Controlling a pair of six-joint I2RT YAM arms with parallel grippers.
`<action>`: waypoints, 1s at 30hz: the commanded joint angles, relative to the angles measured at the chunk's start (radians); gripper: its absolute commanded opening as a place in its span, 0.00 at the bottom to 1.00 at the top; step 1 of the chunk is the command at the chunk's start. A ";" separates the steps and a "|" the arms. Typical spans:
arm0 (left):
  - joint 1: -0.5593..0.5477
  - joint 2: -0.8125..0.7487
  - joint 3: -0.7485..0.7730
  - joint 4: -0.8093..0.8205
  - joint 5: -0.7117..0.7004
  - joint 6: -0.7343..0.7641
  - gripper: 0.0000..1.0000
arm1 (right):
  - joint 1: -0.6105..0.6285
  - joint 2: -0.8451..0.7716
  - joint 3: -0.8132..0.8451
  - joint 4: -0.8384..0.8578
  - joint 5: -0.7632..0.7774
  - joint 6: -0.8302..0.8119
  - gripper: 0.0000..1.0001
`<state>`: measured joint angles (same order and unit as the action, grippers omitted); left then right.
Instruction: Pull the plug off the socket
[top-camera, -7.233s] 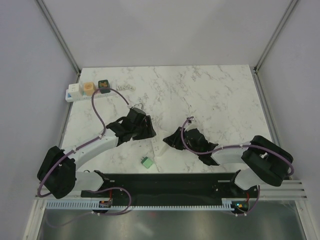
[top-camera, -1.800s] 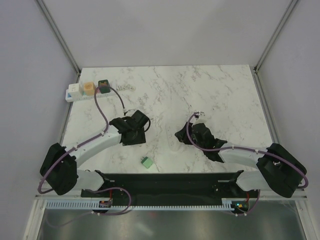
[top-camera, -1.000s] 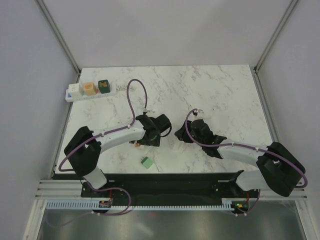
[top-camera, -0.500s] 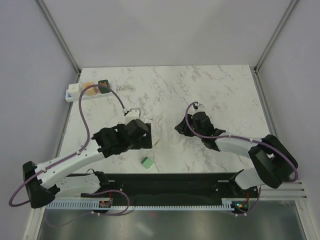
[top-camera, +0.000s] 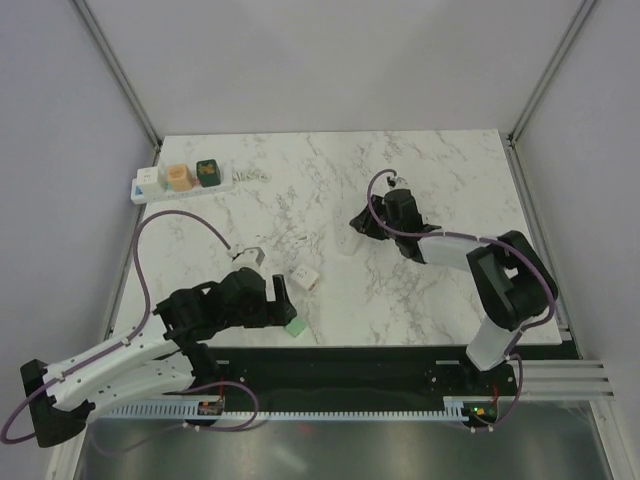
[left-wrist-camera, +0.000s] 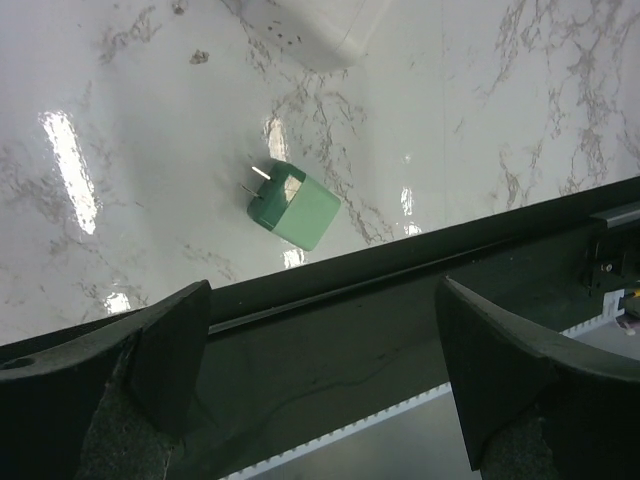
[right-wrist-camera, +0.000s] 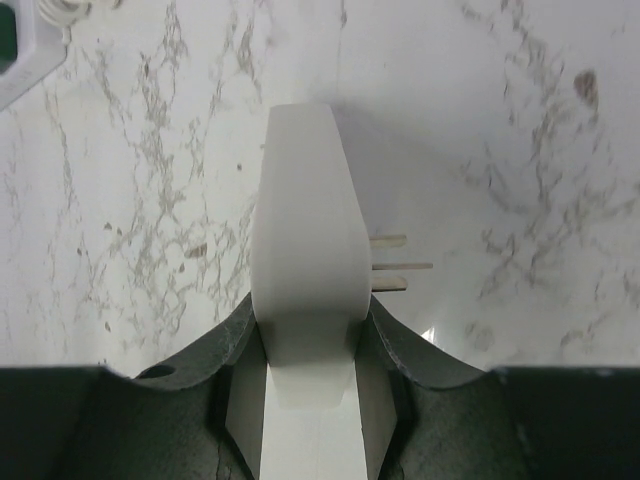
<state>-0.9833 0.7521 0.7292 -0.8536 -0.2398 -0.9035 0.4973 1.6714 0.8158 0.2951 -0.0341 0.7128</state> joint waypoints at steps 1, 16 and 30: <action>0.000 -0.048 -0.060 0.100 0.068 -0.089 0.98 | -0.071 0.114 0.115 -0.050 -0.041 -0.056 0.02; 0.477 0.358 0.248 0.145 0.339 0.192 1.00 | -0.134 0.312 0.368 -0.188 -0.144 -0.156 0.29; 0.705 1.005 0.786 0.208 0.326 0.104 0.96 | -0.089 0.022 0.335 -0.666 0.273 -0.024 0.98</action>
<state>-0.3077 1.6474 1.3899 -0.6930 0.1234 -0.7692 0.3794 1.8168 1.1732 -0.1757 0.0578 0.6174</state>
